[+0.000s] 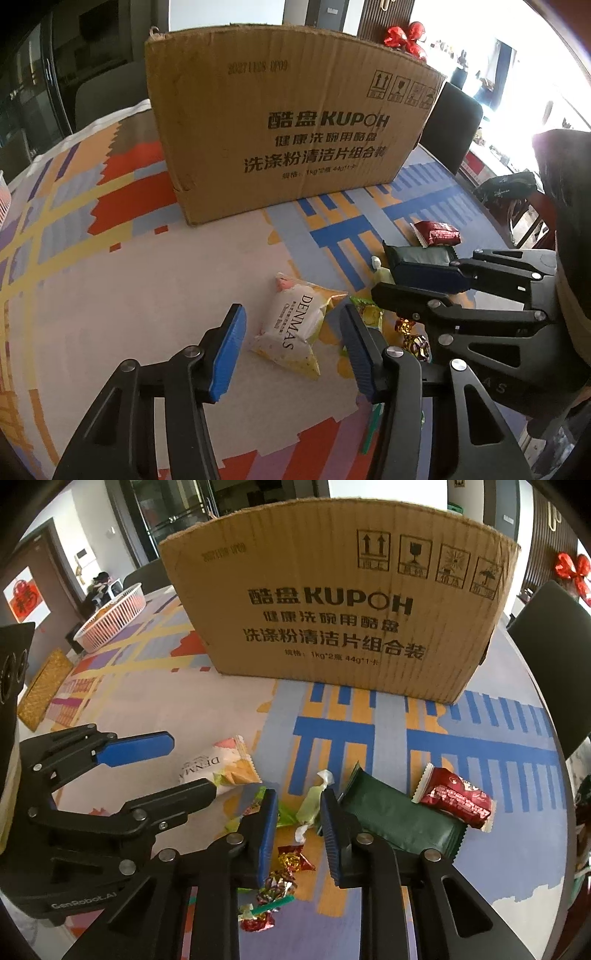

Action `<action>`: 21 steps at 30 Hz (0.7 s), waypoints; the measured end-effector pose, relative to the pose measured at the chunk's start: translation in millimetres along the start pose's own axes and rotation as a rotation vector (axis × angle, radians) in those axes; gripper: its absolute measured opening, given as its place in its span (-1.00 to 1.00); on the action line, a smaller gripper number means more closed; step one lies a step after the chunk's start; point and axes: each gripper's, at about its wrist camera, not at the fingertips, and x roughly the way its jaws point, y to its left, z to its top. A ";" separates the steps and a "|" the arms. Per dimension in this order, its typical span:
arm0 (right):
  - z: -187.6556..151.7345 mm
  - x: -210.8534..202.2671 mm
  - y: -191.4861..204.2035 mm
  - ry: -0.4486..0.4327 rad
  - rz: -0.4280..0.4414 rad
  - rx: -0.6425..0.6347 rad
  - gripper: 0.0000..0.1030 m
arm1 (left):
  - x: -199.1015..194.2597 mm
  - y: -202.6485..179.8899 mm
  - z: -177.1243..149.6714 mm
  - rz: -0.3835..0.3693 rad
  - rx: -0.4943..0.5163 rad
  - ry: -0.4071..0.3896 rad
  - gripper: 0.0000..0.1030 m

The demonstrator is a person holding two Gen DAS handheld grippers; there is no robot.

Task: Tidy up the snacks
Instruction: 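Grasp the Denmas bag with the left tool while the right tool grasps the green bottle, then lift the Denmas bag with the left tool while the right tool lifts the green bottle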

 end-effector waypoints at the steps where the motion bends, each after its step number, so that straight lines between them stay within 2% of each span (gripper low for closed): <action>1: -0.4 0.7 -0.4 0.002 0.003 0.003 -0.55 | 1.8 0.2 0.1 -0.001 -0.003 0.003 -0.01; 9: 3.3 11.8 1.6 0.018 0.009 0.006 -0.61 | 16.1 9.0 -1.2 -0.020 -0.065 0.034 -0.11; 14: 4.8 19.7 0.9 0.030 0.005 0.020 -0.62 | 22.0 11.1 -1.0 -0.023 -0.090 0.044 -0.26; 21: 4.6 23.3 -1.4 0.031 -0.004 0.031 -0.75 | 21.9 10.3 1.0 -0.017 -0.110 0.042 -0.35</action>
